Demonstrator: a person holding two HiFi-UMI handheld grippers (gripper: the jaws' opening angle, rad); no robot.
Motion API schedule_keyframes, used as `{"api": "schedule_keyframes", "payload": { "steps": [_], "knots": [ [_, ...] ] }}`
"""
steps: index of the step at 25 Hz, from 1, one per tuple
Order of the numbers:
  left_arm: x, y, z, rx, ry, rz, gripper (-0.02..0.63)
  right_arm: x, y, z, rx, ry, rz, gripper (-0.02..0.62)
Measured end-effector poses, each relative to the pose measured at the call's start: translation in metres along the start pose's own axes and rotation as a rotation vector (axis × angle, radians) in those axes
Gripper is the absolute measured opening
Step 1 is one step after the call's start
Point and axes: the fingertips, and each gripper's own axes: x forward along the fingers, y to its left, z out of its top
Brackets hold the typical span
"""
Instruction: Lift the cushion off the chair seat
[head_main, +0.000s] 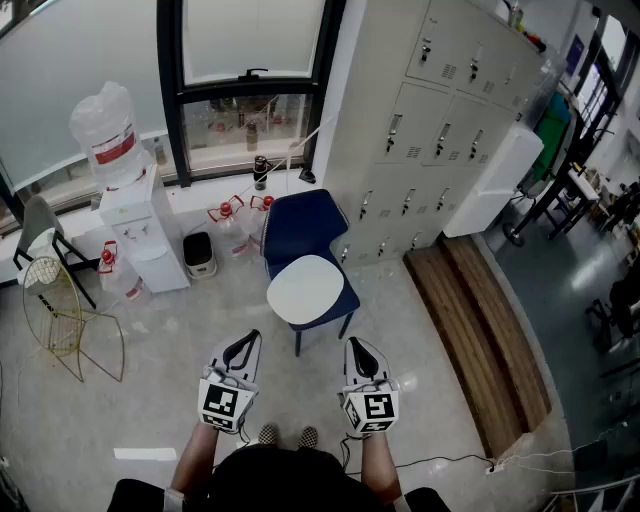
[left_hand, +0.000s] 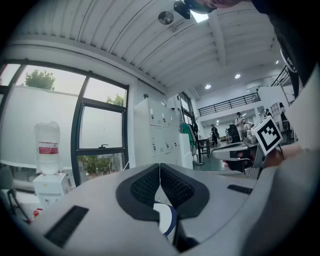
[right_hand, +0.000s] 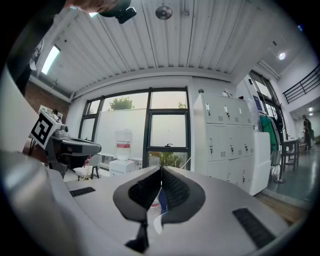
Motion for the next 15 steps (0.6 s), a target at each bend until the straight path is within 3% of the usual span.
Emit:
{"api": "schedule_keyframes", "payload": {
  "steps": [15],
  "knots": [
    [-0.005,0.016,-0.01,-0.024,0.009,-0.021,0.018,0.005,0.01,-0.001,0.04,0.001,-0.015,0.029]
  ]
}}
